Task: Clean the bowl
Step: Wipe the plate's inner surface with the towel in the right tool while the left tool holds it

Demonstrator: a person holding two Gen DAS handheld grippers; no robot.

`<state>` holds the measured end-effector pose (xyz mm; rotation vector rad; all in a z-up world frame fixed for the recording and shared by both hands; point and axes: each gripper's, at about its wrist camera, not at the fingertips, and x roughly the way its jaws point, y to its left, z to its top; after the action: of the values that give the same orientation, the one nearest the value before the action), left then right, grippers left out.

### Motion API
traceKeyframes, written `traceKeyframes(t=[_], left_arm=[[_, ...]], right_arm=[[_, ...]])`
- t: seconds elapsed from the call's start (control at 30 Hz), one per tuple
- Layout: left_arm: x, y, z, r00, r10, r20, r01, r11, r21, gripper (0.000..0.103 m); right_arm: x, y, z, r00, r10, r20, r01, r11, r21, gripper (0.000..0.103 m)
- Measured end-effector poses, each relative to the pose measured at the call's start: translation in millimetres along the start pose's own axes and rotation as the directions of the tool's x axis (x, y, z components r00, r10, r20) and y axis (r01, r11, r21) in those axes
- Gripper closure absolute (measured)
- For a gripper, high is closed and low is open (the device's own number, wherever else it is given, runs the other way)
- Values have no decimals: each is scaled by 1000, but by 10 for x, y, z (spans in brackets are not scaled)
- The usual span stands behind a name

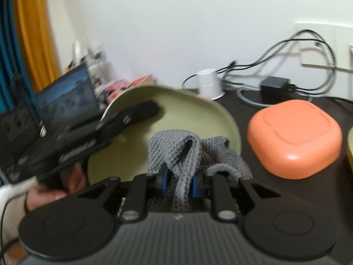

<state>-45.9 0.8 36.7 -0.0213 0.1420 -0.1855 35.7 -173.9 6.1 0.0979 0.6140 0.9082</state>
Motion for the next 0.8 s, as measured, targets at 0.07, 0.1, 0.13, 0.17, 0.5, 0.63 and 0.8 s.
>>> traceKeyframes(t=[0.07, 0.1, 0.13, 0.17, 0.5, 0.63, 0.8], left_arm=[[-15, -53, -10, 1000, -8, 3, 8, 1000, 28, 89], [-22, -83, -15, 1000, -15, 3, 15, 999, 44, 88], [-29, -113, -21, 1000, -22, 3, 22, 998, 57, 88], [-36, -142, -28, 1000, -31, 1, 31, 997, 71, 87], [-122, -215, -16, 998, -41, 55, 35, 993, 113, 85], [-112, -206, -10, 998, -30, 52, 25, 994, 109, 86], [-68, -141, -5, 999, -16, 29, 14, 997, 71, 88]], right_arm=[[-31, -54, 14, 999, -12, 38, 11, 999, 38, 84], [-45, -93, 13, 998, -20, 62, 16, 998, 59, 84], [-60, -119, 17, 996, -27, 83, 20, 997, 80, 84], [-86, -143, 24, 994, -33, 107, 23, 995, 97, 84], [-184, 27, 34, 975, 14, 223, -13, 1000, -7, 84], [-156, 61, 43, 979, 9, 203, -4, 1000, -25, 84], [-96, 42, 42, 981, -82, 177, 86, 996, -13, 84]])
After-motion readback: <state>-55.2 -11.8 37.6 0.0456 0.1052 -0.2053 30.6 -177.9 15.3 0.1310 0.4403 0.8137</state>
